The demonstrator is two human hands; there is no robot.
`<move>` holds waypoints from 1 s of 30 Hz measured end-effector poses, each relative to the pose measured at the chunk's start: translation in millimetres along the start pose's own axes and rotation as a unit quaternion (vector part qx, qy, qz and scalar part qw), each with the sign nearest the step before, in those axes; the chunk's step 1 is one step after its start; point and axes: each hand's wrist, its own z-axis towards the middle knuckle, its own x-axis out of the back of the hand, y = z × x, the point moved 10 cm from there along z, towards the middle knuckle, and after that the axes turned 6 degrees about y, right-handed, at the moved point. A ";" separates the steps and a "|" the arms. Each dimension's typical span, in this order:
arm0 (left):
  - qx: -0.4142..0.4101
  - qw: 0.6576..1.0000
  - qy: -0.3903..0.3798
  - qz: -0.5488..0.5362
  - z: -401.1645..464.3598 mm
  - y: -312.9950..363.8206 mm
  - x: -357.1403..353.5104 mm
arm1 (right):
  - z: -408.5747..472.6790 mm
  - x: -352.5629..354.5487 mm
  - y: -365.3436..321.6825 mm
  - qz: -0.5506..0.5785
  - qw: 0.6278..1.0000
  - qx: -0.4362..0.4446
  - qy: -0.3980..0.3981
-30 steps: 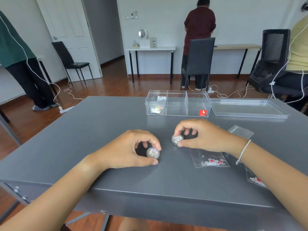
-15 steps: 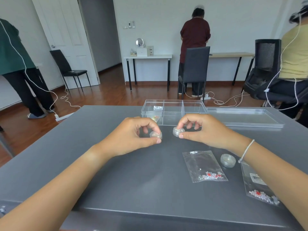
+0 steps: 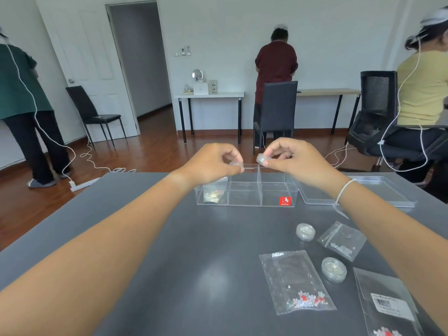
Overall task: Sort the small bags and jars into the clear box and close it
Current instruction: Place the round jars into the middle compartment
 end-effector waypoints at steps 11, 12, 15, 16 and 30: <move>0.027 0.969 -0.119 0.215 36.4 -24.0 -47.4 | 11.0 -5.7 25.2 0.016 0.999 -0.034 0.012; 0.028 0.963 -0.128 0.234 37.6 -25.0 -50.1 | 11.0 -5.1 27.0 0.017 0.999 -0.036 0.013; 0.026 0.948 -0.145 0.281 40.8 -28.9 -56.3 | 11.4 -3.4 31.1 0.020 0.999 -0.041 0.015; 0.026 0.944 -0.148 0.294 41.4 -30.4 -57.7 | 11.8 -3.4 32.2 0.023 0.999 -0.043 0.015; 0.040 0.940 -0.157 0.301 40.2 -36.8 -58.3 | 10.7 -7.1 39.2 0.016 0.998 -0.061 0.000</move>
